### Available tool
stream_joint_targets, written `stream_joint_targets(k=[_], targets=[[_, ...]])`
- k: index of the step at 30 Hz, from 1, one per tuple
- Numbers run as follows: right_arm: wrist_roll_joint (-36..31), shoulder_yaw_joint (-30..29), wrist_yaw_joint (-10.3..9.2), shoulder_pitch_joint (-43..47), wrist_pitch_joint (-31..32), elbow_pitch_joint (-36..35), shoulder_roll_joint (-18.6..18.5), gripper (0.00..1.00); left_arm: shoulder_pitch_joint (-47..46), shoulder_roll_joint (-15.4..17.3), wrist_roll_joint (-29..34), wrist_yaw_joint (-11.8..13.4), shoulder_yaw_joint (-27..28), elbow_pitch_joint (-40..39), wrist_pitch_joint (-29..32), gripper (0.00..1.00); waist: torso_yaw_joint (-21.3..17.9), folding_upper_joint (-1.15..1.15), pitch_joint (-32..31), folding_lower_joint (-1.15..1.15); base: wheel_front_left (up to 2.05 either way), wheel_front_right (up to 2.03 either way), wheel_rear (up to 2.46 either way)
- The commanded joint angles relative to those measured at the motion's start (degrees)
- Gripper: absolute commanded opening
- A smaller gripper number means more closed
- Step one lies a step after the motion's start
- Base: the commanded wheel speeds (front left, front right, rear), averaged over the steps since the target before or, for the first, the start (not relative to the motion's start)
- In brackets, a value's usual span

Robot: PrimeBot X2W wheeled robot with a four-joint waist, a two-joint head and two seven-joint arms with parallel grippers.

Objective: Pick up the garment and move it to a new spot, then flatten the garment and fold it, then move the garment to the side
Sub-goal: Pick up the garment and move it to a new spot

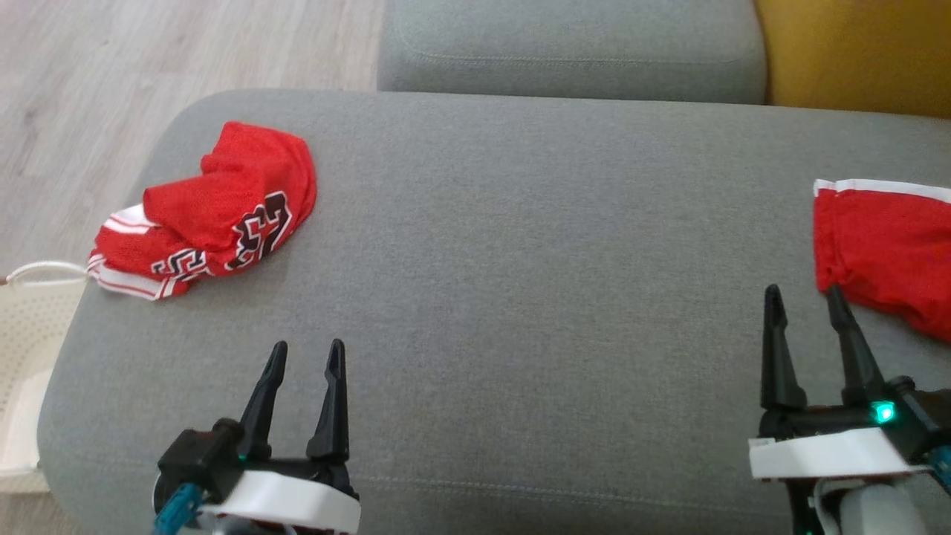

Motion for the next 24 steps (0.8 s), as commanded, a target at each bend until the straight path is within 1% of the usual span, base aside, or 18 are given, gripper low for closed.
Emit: stream_joint_targets(k=[1,4,7,17,18,24], targets=[[0.97,2.54,0.35,-1.28,-0.65,-2.29,-0.12,1.0,-2.54,-0.12,0.85,-0.17,2.17,-2.3,-0.29,1.0,0.92,0.0,0.28,0.0,0.0,0.0,0.0],[1.41,3.77,0.35,-1.21,-0.65,-2.79,-0.12,1.0,-2.9,-0.12,1.24,-0.37,2.37,-2.71,-0.29,1.0,3.24,0.0,0.83,0.0,0.0,0.0,0.0],[1.69,4.31,0.35,-1.22,-0.65,-3.2,-0.12,1.0,-3.38,-0.12,1.11,-0.37,2.89,-3.48,-0.29,1.0,6.45,0.0,1.49,0.0,0.0,0.0,0.0],[1.69,5.51,0.35,-1.38,-0.65,-2.05,-0.12,1.0,-2.25,-0.12,1.6,-0.34,4.67,-4.8,-0.29,1.0,16.43,0.0,0.05,0.0,0.0,0.0,0.0],[1.69,5.51,0.35,-1.38,-0.65,-2.05,-0.12,1.0,-2.25,-0.12,1.6,-0.34,4.67,-4.8,-0.29,1.0,16.43,0.0,0.05,0.0,0.0,0.0,0.0],[2.3,6.18,0.35,-1.18,-0.65,-1.61,-0.12,1.0,-1.25,-0.12,2.06,-0.35,5.6,-5.6,-0.29,1.0,20.26,0.0,-0.87,0.0,0.0,0.0,0.0]])
